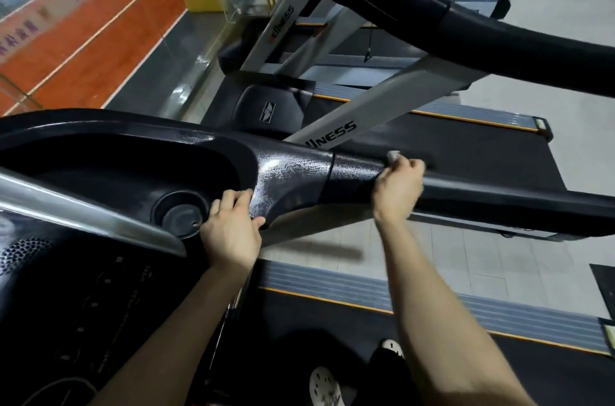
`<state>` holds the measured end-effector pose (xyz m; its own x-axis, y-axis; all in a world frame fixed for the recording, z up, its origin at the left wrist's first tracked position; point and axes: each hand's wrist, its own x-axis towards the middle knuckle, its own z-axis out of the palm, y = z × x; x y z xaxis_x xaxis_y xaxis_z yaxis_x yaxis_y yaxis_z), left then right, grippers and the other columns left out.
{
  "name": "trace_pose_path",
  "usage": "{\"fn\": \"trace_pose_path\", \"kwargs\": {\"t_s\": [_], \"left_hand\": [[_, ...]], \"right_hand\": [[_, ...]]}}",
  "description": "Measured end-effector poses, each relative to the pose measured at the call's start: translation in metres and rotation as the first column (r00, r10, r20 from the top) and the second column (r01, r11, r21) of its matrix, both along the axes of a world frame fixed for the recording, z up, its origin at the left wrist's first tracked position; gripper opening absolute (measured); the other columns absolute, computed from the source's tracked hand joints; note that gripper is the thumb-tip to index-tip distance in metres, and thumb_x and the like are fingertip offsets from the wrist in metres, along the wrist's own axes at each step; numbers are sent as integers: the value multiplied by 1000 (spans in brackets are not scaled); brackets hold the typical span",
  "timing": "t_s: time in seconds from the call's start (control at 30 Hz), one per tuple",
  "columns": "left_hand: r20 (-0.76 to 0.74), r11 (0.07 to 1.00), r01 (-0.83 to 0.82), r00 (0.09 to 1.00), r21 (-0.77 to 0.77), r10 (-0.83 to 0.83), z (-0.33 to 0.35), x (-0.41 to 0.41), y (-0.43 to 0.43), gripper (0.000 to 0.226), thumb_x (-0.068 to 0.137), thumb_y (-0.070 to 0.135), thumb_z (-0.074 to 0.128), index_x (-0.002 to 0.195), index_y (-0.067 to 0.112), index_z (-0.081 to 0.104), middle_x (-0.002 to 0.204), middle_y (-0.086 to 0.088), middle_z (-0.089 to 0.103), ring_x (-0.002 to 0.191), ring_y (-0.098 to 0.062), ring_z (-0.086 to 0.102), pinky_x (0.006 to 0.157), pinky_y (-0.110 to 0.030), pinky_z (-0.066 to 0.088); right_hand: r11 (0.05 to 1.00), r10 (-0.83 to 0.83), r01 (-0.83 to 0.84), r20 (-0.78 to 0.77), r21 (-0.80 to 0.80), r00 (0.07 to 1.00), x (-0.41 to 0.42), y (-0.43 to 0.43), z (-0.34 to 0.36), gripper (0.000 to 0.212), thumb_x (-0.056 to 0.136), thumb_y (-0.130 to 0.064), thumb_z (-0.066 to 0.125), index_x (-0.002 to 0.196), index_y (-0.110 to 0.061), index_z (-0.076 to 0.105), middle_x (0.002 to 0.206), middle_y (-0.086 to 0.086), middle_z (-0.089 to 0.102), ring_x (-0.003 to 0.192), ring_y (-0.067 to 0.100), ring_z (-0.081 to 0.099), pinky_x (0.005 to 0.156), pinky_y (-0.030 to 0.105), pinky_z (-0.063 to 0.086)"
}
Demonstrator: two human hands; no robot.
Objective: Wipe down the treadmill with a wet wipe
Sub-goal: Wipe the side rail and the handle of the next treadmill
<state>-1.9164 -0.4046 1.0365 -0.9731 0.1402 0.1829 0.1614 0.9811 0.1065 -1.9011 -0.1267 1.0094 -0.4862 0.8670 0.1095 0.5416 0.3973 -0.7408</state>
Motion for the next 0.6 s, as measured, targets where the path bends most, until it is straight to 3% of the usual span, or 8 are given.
{"fn": "trace_pose_path", "kwargs": {"t_s": [0.1,0.17,0.23,0.33,0.43,0.5,0.53,0.6], "left_hand": [[11,999,6,1000,50,-6,1,0,0,62,81,35,89,138,23,67,127,0,63,112,-30,61,84,-45,55],[1,996,23,1000,90,-23,0,-2,-3,62,78,30,91,134,19,69,123,-2,65,108,-33,62,86,-48,56],[23,995,22,999,102,-25,1,-3,-2,61,76,27,93,133,18,69,122,-2,65,108,-34,63,87,-50,56],[64,999,-11,998,41,9,5,-3,3,62,78,29,92,135,20,67,123,-1,65,111,-33,64,84,-52,58],[53,1000,-9,999,-14,10,4,0,5,64,80,28,91,138,20,65,129,-2,65,113,-33,66,79,-53,59],[54,1000,-23,998,-14,24,-1,3,6,64,81,23,90,139,17,64,135,-5,65,115,-34,66,81,-52,58],[69,999,-34,997,-17,35,-2,4,7,63,83,21,89,140,16,63,138,-6,64,116,-36,66,82,-52,59],[97,998,-50,994,-47,54,-3,4,12,60,87,20,84,141,12,60,138,-10,62,117,-38,64,82,-55,58]], "right_hand": [[929,370,-370,-101,16,924,-64,-93,26,28,106,-18,55,124,-20,77,117,10,58,101,35,65,96,39,47],[786,618,-617,-88,45,781,-97,-138,49,28,106,-17,56,123,-19,78,115,10,58,101,35,66,95,40,51],[672,739,-737,-17,73,673,-108,-130,55,28,104,-13,57,123,-17,76,115,8,56,99,36,67,92,42,55],[735,666,-671,84,97,742,-73,-52,26,34,94,-9,61,124,-16,75,116,7,53,100,37,66,93,41,53],[922,364,-376,125,88,923,6,57,-2,40,95,-10,57,130,-20,74,110,6,49,96,38,63,86,39,51],[982,145,-164,176,97,974,43,102,-9,40,97,-10,52,129,-20,74,109,10,49,90,41,62,84,43,54],[988,99,-120,197,98,975,48,105,-8,39,97,-7,51,127,-17,74,108,11,49,87,38,62,82,42,54],[981,184,-190,134,29,974,31,71,-4,29,96,1,52,119,-5,70,98,6,47,79,15,58,73,33,49]]}}
